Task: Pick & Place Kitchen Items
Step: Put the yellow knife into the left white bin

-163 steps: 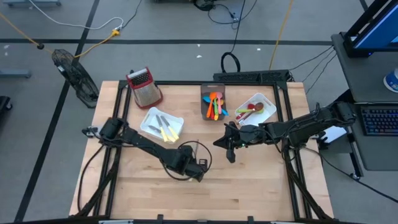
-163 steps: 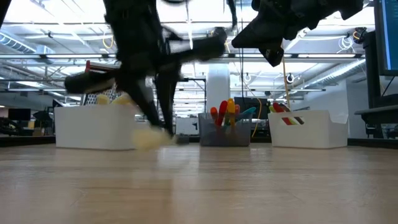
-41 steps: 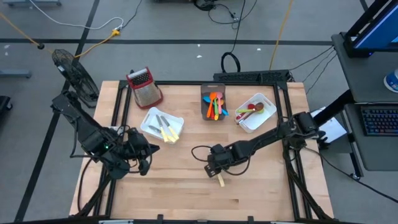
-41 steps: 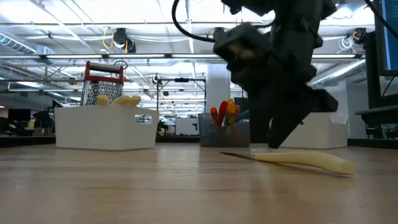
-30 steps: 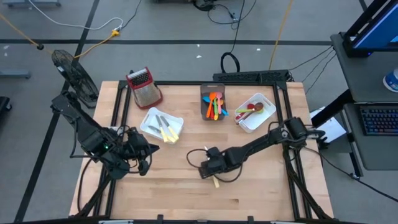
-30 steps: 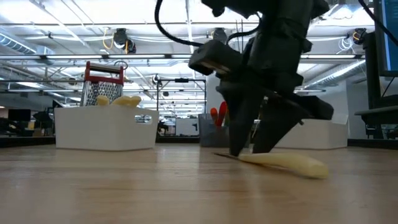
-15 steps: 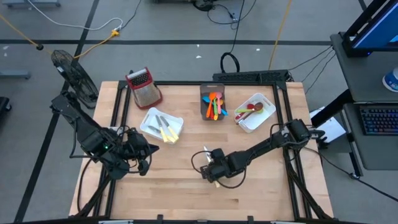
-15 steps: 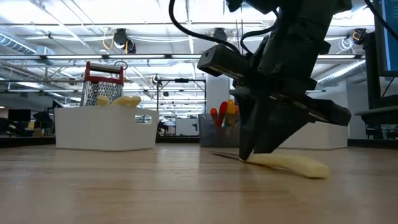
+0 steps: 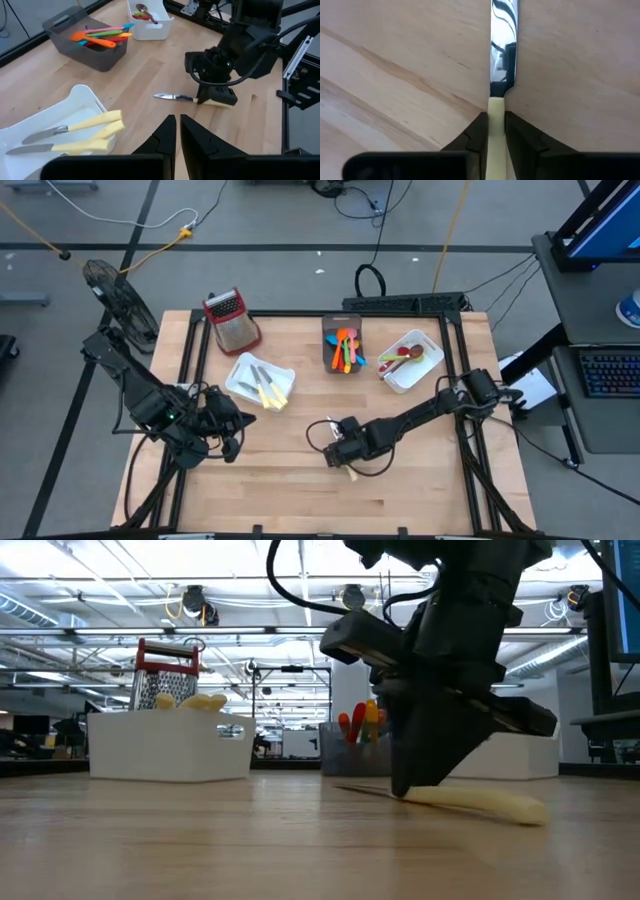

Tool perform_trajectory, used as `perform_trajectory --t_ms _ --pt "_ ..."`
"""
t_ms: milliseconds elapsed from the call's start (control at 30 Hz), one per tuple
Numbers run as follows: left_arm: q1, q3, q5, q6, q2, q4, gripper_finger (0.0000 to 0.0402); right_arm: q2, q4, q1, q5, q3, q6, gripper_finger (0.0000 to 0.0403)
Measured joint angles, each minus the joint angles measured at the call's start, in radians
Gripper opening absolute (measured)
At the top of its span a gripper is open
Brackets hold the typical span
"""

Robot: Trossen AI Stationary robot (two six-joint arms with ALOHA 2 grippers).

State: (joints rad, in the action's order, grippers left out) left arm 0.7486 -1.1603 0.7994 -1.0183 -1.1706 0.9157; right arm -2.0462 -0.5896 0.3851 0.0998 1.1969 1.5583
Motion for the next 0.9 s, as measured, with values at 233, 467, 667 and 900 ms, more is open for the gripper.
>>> perform_trajectory --t_ms 233,467,667,900 --pt "0.0 0.0 -0.02 -0.001 0.0 0.0 0.0026 0.023 -0.523 0.003 -0.026 -0.005 -0.07 0.0053" --pt "0.0 0.0 -0.023 0.002 -0.001 0.0 0.0026 0.025 -0.76 0.003 -0.024 -0.024 -0.091 0.0054" --pt "0.0 0.0 -0.022 0.002 -0.001 0.0 0.0026 0.031 -0.667 0.004 -0.023 -0.065 -0.135 0.0054" --pt "0.0 0.0 -0.017 -0.003 -0.001 0.0 0.0026 0.031 -0.652 0.003 -0.049 -0.094 -0.146 0.0051"
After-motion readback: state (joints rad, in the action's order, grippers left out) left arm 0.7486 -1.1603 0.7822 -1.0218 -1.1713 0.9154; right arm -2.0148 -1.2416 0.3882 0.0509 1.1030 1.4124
